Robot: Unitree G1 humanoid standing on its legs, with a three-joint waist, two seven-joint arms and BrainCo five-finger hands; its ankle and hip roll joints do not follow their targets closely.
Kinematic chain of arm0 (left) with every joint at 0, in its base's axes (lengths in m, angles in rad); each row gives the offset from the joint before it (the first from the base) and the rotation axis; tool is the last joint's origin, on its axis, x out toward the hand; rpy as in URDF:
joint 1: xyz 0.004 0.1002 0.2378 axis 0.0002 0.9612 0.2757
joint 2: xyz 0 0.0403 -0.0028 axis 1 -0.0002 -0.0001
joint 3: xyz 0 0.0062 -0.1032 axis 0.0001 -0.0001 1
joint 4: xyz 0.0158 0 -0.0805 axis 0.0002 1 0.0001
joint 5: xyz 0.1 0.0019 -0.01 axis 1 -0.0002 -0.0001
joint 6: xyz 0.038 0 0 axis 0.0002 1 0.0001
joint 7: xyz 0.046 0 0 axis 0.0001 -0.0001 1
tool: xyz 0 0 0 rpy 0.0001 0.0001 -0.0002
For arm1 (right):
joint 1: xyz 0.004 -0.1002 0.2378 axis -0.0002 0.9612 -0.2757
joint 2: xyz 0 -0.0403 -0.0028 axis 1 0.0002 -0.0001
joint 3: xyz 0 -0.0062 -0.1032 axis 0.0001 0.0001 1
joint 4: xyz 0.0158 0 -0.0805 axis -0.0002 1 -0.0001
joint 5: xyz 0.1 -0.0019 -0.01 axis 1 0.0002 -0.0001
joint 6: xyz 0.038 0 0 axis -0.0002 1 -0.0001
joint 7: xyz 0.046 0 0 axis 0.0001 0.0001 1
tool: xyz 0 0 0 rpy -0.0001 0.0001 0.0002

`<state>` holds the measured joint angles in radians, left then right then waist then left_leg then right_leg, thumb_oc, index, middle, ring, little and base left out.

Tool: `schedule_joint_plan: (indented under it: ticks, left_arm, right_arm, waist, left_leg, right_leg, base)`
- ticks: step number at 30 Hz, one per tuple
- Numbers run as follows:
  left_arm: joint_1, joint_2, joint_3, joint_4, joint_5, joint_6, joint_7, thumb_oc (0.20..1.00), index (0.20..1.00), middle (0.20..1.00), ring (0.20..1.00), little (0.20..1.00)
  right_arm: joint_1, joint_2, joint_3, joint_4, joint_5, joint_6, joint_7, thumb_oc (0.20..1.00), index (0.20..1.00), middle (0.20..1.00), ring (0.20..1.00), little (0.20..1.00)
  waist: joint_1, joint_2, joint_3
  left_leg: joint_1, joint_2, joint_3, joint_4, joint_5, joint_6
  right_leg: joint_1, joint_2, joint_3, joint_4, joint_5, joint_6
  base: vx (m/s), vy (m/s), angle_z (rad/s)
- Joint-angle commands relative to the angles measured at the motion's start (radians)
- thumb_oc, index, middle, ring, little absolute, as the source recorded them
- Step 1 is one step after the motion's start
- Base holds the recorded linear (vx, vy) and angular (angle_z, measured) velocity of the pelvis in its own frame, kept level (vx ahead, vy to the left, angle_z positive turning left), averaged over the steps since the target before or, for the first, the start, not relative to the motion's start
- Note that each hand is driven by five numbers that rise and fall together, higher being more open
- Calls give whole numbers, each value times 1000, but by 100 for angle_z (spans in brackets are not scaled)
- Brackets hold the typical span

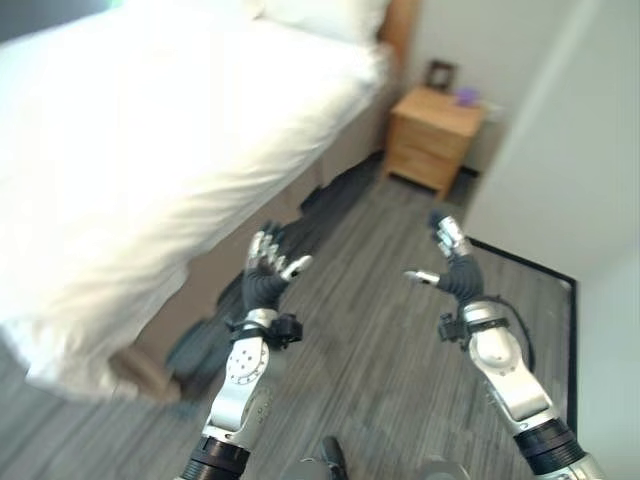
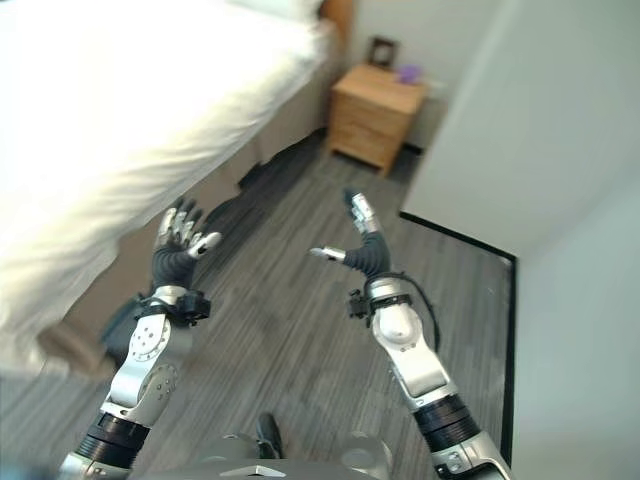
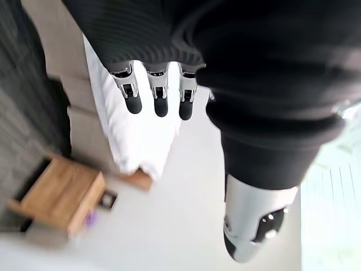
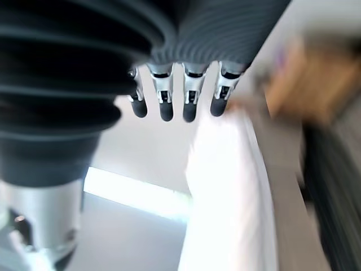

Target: Pick up bed clothes into laundry basket.

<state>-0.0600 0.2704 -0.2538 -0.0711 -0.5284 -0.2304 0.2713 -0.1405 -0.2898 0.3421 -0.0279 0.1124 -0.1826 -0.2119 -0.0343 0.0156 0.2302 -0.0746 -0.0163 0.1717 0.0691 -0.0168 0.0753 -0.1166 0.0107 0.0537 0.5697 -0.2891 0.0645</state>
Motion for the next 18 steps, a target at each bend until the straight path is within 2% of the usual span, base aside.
schedule_joint_plan:
  ticks: [1,2,3,4,5,6,7,8,10,12,15,16,18]
  left_arm:
    - [11,71,88,-107,29,-47,-23,1000,1000,1000,1000,1000]
    - [26,75,75,-117,42,-42,-44,1000,1000,1000,1000,1000]
    - [15,66,63,-112,56,-42,-42,1000,1000,1000,1000,1000]
    - [15,66,63,-112,56,-42,-42,1000,1000,1000,1000,1000]
    - [13,60,69,-106,44,-44,-53,1000,1000,1000,1000,1000]
    - [14,60,70,-106,44,-43,-54,1000,1000,1000,1000,1000]
    - [32,68,91,-107,17,-48,-62,1000,1000,1000,1000,1000]
    - [42,77,105,-114,14,-45,-67,1000,1000,1000,1000,1000]
    - [61,78,126,-115,28,-50,-52,1000,1000,1000,1000,1000]
    - [76,81,143,-112,32,-56,-48,1000,1000,1000,1000,1000]
    - [99,76,156,-119,40,-59,-41,1000,1000,1000,1000,1000]
    - [91,72,156,-127,41,-62,-36,1000,1000,1000,1000,1000]
    - [87,56,165,-138,30,-71,-31,1000,1000,1000,1000,1000]
  right_arm:
    - [-123,-5,-26,-14,46,-62,-10,1000,1000,1000,1000,1000]
    - [-116,-17,-34,-52,59,-68,-1,1000,1000,1000,1000,1000]
    - [-118,-21,-32,-57,62,-72,3,1000,1000,1000,1000,1000]
    - [-119,-21,-32,-56,62,-72,3,1000,1000,1000,1000,1000]
    - [-136,-32,-30,-53,62,-71,2,1000,1000,1000,1000,1000]
    - [-138,-32,-29,-52,63,-72,3,1000,1000,1000,1000,1000]
    - [-179,-35,-15,-56,75,-71,7,1000,1000,1000,1000,1000]
    - [-198,-35,-16,-49,71,-71,-3,1000,1000,1000,1000,1000]
    - [-215,-36,-12,-47,70,-71,9,1000,1000,1000,1000,1000]
    - [-225,-36,-10,-45,69,-74,8,1000,1000,1000,1000,1000]
    - [-228,-40,9,-46,71,-78,18,1000,1000,1000,1000,1000]
    - [-224,-45,7,-45,67,-80,13,1000,1000,1000,1000,1000]
    - [-224,-52,10,-38,57,-77,3,1000,1000,1000,1000,1000]
  waist:
    - [-21,-40,55]
    - [-47,-49,49]
    - [-57,-59,53]
    - [-58,-59,53]
    - [-59,-66,54]
    - [-65,-65,53]
    - [-55,-86,46]
    - [-57,-87,39]
    - [-44,-82,24]
    - [-42,-78,12]
    - [-31,-81,23]
    - [-30,-88,37]
    - [-30,-87,56]
  left_leg:
    - [46,162,135,-58,32,-101]
    - [71,124,38,-81,27,-109]
    - [74,93,-30,-85,20,-106]
    - [73,93,-31,-85,21,-106]
    - [76,40,-128,-86,3,-102]
    - [75,39,-133,-83,0,-101]
    - [73,12,-148,-60,-23,-103]
    - [72,13,-136,-55,-27,-102]
    - [72,26,-127,-46,-36,-110]
    - [74,33,-124,-40,-46,-114]
    - [44,48,-121,74,-65,-141]
    - [4,59,-82,124,-46,-155]
    - [-26,107,41,144,-4,-168]
  right_leg:
    - [30,-175,-133,-177,186,54]
    - [24,-133,2,-334,174,29]
    - [12,-87,99,-403,192,30]
    - [12,-87,98,-405,193,30]
    - [-24,-36,224,-503,236,30]
    - [-18,-39,219,-511,238,31]
    - [14,-85,200,-561,286,40]
    - [29,-100,195,-584,304,43]
    - [32,-95,199,-607,328,40]
    - [37,-100,189,-624,336,40]
    - [86,-115,151,-649,335,22]
    - [99,-133,118,-656,332,19]
    - [116,-150,59,-657,323,18]
  base:
    - [382,-180,336]
    - [432,-181,302]
    - [432,-181,190]
    - [271,-201,176]
    - [169,-105,205]
    - [259,-244,238]
    - [126,-172,222]
    - [140,-269,168]
    - [86,-160,121]
    - [135,-118,-13]
    - [96,-172,-46]
    - [-102,-110,-17]
    - [-85,-67,47]
